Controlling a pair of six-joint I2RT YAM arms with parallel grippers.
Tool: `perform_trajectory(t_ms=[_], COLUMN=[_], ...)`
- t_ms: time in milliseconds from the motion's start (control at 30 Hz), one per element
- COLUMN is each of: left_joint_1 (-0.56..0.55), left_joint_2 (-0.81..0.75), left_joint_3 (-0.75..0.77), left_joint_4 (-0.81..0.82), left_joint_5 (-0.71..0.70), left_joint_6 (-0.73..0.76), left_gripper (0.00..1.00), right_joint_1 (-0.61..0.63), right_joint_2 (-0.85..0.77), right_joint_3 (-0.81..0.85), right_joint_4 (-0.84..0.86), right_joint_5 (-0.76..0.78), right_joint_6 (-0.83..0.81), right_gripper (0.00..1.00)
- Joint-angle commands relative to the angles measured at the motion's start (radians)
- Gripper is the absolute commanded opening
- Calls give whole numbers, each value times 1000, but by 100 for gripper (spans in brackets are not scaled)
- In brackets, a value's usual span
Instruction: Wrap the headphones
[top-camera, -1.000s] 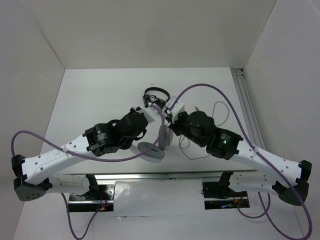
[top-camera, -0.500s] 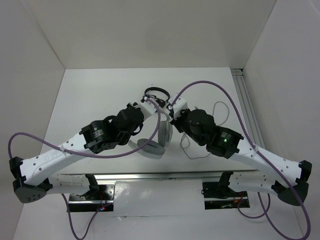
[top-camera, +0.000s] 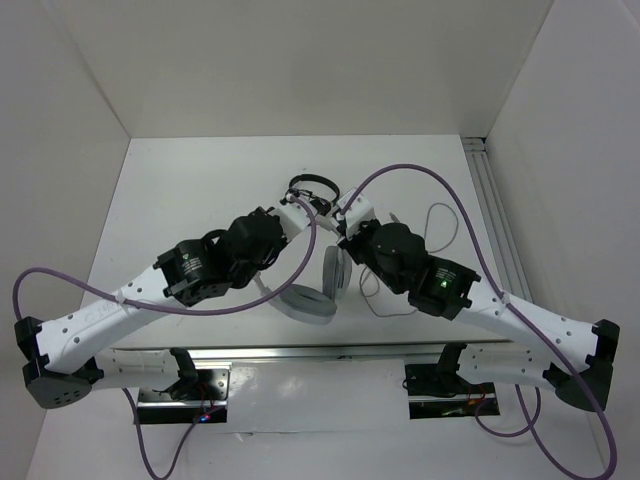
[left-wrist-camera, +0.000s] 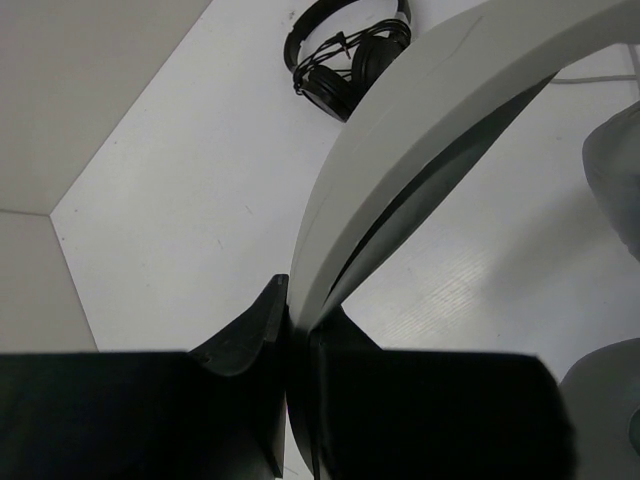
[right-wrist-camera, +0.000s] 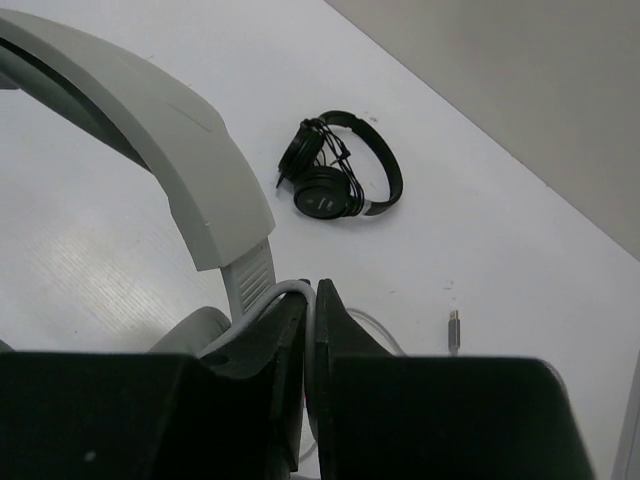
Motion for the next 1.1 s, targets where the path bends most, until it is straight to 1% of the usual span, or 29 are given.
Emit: perform_trajectory(t_ms=[0,33,67,133,200,333,433,467,533,600,700,733,767,833,967,1000,1067], left_joint_1=[-19,-19,-19,-19,-19,-19,-19,-19,-19,-19,-19,-19,-19,-19,-19,-19,-19], left_joint_2=[-23,-37,-46,-72,-92,-92,-92,-103,-103,-123,-146,-164,-175,-200,-220,-220,-220], left_joint_3=[34,34,34,43,56,99,129,129,139,148,148,148,148,157,168,168,180], left_joint_4=[6,6,15,43,52,61,61,61,70,70,70,70,70,81,92,92,92], left_joint_5=[199,213,225,253,291,314,314,301,264,241,222,222,222,207,95,80,64], left_joint_6=[-19,-19,-29,-43,-52,-63,-84,-85,-94,-117,-153,-164,-164,-210,-301,-339,-367], left_gripper=[0,0,0,0,0,0,0,0,0,0,0,0,0,0,0,0,0], right_joint_1=[-8,-8,-17,-31,-40,-49,-58,-69,-103,-126,-158,-169,-169,-208,-301,-313,-334], right_joint_2=[-4,-4,-4,-15,-24,8,34,43,54,54,54,43,43,-1,-66,-75,-93], right_joint_3=[-8,-17,-17,-38,-39,-59,-69,-80,-89,-101,-143,-155,-179,-201,-226,-238,-253], right_joint_4=[161,161,173,182,194,237,291,308,336,360,405,415,438,451,440,440,440], right_joint_5=[55,55,44,-19,-66,-188,-240,-293,-359,-418,-430,-409,-345,-344,-516,-539,-556], right_joint_6=[-27,-27,-27,-14,-3,17,28,43,71,103,135,144,153,181,235,249,262], right_gripper=[11,12,17,30,40,48,49,52,54,58,60,64,66,69,70,70,70])
